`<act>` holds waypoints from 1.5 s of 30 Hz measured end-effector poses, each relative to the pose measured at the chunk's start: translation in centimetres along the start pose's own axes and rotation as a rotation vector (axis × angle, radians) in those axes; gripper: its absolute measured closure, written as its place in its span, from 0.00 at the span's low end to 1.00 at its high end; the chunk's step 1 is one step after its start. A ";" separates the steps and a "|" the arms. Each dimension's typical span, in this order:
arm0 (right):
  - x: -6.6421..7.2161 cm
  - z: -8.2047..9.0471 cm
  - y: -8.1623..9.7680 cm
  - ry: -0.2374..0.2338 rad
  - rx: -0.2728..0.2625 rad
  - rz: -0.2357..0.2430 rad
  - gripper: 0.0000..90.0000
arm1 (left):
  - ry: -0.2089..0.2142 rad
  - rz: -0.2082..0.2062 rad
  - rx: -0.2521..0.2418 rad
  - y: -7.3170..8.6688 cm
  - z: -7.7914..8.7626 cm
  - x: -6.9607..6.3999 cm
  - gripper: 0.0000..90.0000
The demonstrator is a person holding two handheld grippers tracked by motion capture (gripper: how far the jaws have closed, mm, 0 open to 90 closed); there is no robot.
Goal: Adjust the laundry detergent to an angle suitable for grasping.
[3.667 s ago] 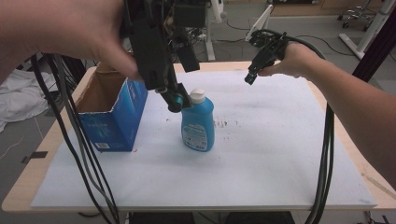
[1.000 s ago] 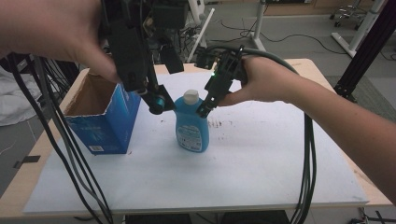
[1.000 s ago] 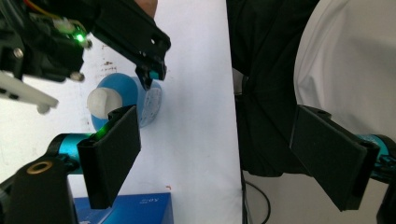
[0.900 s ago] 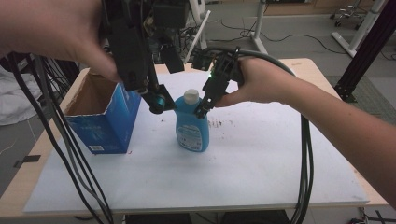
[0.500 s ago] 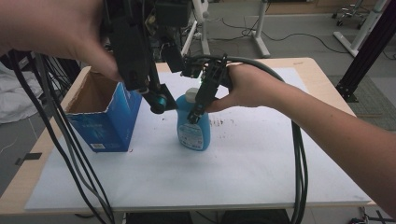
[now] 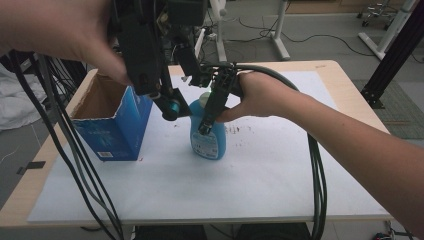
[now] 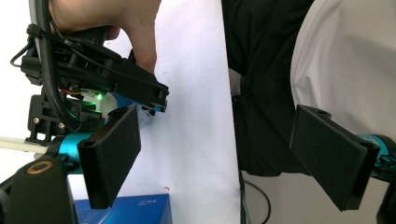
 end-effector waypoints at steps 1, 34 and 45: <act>0.0 0.0 0.0 -0.001 -0.002 -0.003 0.14 | 0.000 -0.001 -0.001 0.0 0.0 0.0 0.18; -0.2 0.1 -0.3 0.027 -0.011 -0.010 0.21 | 0.001 0.000 0.005 0.0 -0.2 0.0 0.18; -0.1 0.2 -0.4 0.038 -0.012 -0.006 0.21 | 0.001 0.001 0.007 0.0 -0.3 0.0 0.18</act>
Point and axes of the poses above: each handheld gripper's, and its own axes: z roughly backward along the jaws, y roughly out of its underside, x roughly to its left, the point moved 2 cm from there along -z, roughly forward along the jaws, and after that the axes turned 2 degrees about y, right-handed, at the moved point
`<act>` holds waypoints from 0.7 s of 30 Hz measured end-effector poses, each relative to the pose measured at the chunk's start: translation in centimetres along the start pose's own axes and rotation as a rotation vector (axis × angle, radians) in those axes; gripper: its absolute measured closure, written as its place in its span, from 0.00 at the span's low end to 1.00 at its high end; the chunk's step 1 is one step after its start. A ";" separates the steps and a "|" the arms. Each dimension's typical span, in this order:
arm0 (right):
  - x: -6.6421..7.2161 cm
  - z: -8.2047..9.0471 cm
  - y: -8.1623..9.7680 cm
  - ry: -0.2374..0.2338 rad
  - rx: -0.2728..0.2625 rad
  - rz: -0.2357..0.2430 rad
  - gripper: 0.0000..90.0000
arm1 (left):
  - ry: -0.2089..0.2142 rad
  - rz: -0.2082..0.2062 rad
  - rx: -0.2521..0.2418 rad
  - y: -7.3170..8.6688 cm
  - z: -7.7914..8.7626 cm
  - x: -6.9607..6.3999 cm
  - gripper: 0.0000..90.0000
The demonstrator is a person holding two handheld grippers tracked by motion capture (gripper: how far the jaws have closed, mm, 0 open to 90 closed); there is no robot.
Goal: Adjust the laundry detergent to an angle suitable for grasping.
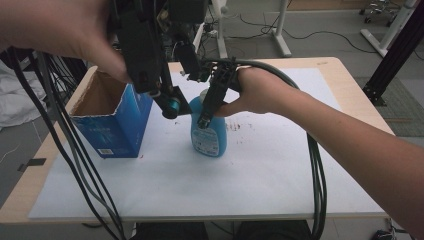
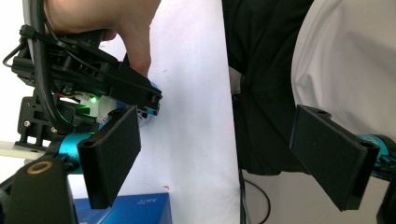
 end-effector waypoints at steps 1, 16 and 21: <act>0.0 0.0 0.0 0.001 -0.001 -0.002 0.22 | 0.001 0.000 0.000 0.0 0.0 0.0 0.18; 0.1 0.4 -0.1 0.001 -0.020 -0.005 0.32 | 0.004 0.000 0.002 0.0 -0.1 0.0 0.18; 0.0 0.4 -0.1 0.006 -0.024 0.004 0.35 | 0.003 0.001 0.005 -0.1 -0.1 0.0 0.18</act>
Point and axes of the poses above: each handheld gripper's, and its own axes: z roughly backward along the jaws, y roughly out of its underside, x roughly to its left, the point moved 2 cm from there along -z, roughly forward along the jaws, and after that the axes turned 2 degrees about y, right-handed, at the moved point
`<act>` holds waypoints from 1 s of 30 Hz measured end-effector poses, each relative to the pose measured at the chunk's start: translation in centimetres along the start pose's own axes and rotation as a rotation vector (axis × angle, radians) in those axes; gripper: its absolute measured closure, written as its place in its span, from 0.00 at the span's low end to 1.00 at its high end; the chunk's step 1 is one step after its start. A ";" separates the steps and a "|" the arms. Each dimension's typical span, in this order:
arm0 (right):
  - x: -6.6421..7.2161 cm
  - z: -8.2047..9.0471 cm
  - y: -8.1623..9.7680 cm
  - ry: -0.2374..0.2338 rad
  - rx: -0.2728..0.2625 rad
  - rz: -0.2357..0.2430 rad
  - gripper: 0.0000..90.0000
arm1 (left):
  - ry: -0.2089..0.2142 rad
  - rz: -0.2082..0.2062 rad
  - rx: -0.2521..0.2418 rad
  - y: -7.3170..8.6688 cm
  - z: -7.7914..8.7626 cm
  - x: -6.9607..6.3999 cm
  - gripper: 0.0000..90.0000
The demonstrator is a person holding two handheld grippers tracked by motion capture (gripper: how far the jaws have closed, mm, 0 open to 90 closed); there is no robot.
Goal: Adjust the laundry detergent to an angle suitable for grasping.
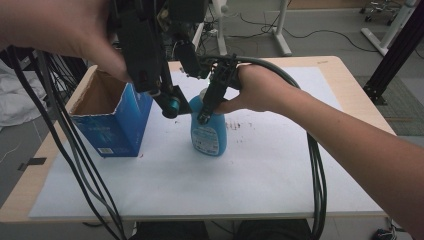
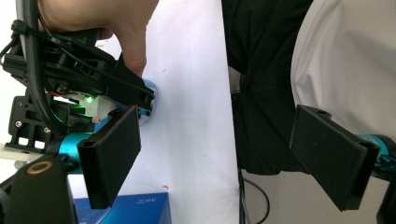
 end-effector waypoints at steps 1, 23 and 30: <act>0.0 0.0 0.0 0.002 0.003 -0.003 0.36 | 0.000 0.000 0.000 0.0 0.0 0.0 0.18; -0.1 0.2 0.1 0.014 -0.020 0.018 0.41 | -0.004 0.011 -0.003 0.3 0.3 0.1 0.18; -0.3 1.7 0.6 0.005 -0.071 0.058 0.42 | -0.008 0.016 -0.007 0.5 0.5 0.2 0.18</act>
Point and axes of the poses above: each handheld gripper's, and its own axes: z roughly backward along the jaws, y roughly out of its underside, x roughly to its left, the point moved 2 cm from there along -z, roughly forward along the jaws, and after that the axes turned 2 degrees about y, right-handed, at the moved point
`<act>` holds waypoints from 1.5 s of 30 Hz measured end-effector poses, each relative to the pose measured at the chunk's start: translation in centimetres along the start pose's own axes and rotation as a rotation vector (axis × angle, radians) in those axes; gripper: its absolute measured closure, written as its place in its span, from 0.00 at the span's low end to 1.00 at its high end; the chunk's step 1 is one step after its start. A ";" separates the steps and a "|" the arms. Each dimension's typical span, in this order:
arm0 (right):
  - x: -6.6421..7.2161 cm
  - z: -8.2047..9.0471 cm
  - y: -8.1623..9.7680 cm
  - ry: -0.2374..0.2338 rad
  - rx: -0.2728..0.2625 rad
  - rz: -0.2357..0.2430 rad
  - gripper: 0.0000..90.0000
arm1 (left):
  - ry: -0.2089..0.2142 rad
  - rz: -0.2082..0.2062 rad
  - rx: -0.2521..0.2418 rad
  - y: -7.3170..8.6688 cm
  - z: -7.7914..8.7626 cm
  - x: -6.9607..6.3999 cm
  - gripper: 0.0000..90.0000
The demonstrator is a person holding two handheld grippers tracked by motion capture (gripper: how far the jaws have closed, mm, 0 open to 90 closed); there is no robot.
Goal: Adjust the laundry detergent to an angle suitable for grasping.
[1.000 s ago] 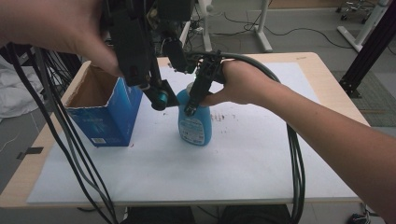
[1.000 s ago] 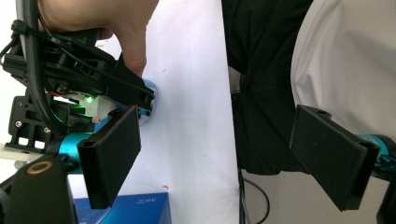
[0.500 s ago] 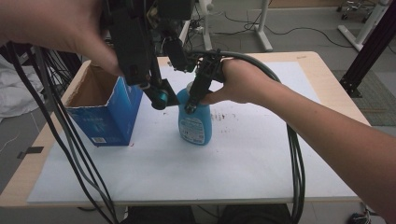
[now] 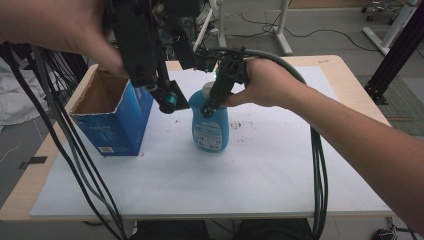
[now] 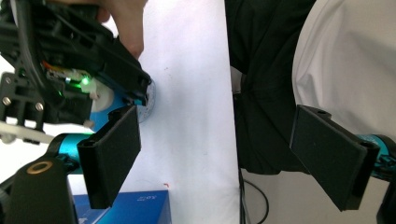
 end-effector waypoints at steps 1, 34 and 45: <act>0.0 0.1 0.1 -0.003 -0.005 0.003 0.42 | 0.000 0.001 -0.001 0.0 0.0 0.0 0.18; 3.4 1.5 4.2 -0.110 -0.035 0.181 0.42 | 0.003 0.024 0.005 0.8 0.1 0.4 0.18; 3.6 0.5 4.5 -0.123 -0.038 0.191 0.42 | 0.006 0.022 0.006 0.8 0.0 0.3 0.18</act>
Point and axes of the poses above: each handheld gripper's, and its own axes: z roughly backward along the jaws, y roughly out of its underside, x roughly to its left, the point moved 2 cm from there along -z, roughly forward along the jaws, and after that the axes turned 2 degrees about y, right-handed, at the moved point
